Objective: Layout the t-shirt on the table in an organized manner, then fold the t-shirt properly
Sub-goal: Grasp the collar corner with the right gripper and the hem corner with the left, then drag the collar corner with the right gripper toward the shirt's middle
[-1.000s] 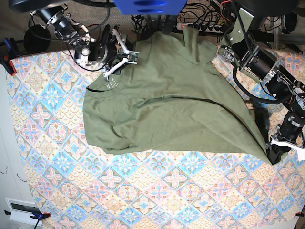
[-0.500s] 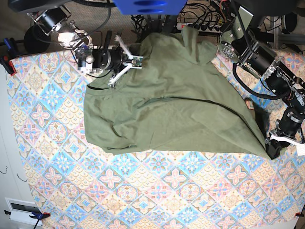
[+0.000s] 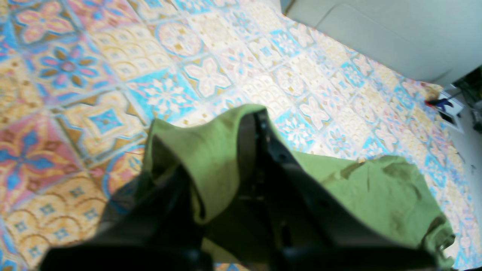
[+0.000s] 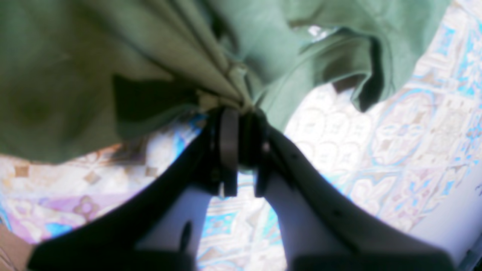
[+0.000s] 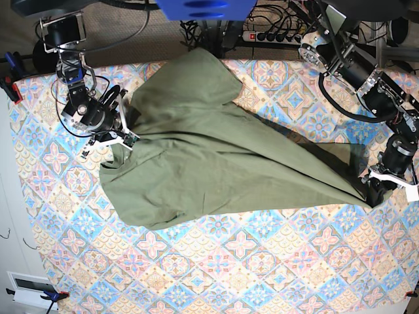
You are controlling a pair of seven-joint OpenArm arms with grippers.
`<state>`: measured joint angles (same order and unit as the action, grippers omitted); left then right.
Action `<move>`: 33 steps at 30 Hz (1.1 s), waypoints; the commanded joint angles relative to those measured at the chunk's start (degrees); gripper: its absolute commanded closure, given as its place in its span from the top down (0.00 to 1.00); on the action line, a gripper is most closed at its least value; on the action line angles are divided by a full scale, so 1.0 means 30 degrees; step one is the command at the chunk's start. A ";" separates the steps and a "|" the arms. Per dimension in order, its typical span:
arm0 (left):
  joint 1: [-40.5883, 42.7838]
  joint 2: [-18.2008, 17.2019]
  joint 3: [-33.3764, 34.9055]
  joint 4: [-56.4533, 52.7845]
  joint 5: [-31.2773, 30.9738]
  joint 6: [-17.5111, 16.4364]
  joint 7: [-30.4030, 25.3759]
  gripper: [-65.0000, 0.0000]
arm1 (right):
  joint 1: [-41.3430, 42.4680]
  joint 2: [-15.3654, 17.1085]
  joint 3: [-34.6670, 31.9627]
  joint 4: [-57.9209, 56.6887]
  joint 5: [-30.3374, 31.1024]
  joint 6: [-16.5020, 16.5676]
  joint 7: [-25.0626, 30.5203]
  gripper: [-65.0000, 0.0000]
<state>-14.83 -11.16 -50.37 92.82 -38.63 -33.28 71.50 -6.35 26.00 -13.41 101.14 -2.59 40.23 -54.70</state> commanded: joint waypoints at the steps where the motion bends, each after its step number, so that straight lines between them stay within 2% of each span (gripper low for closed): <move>1: -0.0170 -0.0251 0.0043 0.0314 -0.0412 -0.0116 -0.0436 0.00 | 0.0051 0.0227 0.0089 0.0293 0.0087 -0.0076 0.0108 0.11; 4: 0.0240 -0.0251 0.0043 0.0373 -0.0441 -0.0146 -0.0436 0.00 | -0.0155 0.0227 0.0089 0.0908 0.0087 -0.0076 -0.0009 0.22; 9: 0.1031 -0.0251 0.0043 0.0373 -0.0471 -0.0204 -0.0436 0.00 | -0.2206 0.0257 0.0294 0.2901 0.0087 -0.0076 -0.0068 0.43; 13: 0.1676 -0.0251 0.0043 0.0373 -0.1057 -0.0204 -0.0465 0.00 | -0.3583 0.0257 0.0294 0.3370 0.0292 -0.0076 -0.0068 0.53; 18: 0.2174 -0.0281 0.0043 0.0373 -0.1526 -0.0204 -0.0465 0.00 | -0.4257 0.0286 0.0323 0.3311 0.3193 -0.0076 -0.0068 0.54; 23: 0.2321 -0.0281 0.0013 0.0373 -0.1526 -0.0204 -0.0465 0.00 | -0.4111 0.0901 0.0440 0.3253 0.5567 -0.0076 -0.0097 0.54; 30: 0.2350 -0.0281 0.0013 0.0373 -0.1555 -0.0234 -0.0465 0.00 | -0.4111 0.0843 0.3371 0.2315 0.9611 -0.0076 -0.1387 0.54; 33: 0.2321 -0.0281 0.0013 0.0373 -0.1555 -0.0234 -0.0465 0.00 | -0.4228 0.0814 0.3810 0.2520 1.0050 -0.0076 -0.1387 0.54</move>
<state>-6.94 -11.09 -50.35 92.86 -41.91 -33.69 71.53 -19.20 27.97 -1.98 107.61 26.26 39.79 -59.64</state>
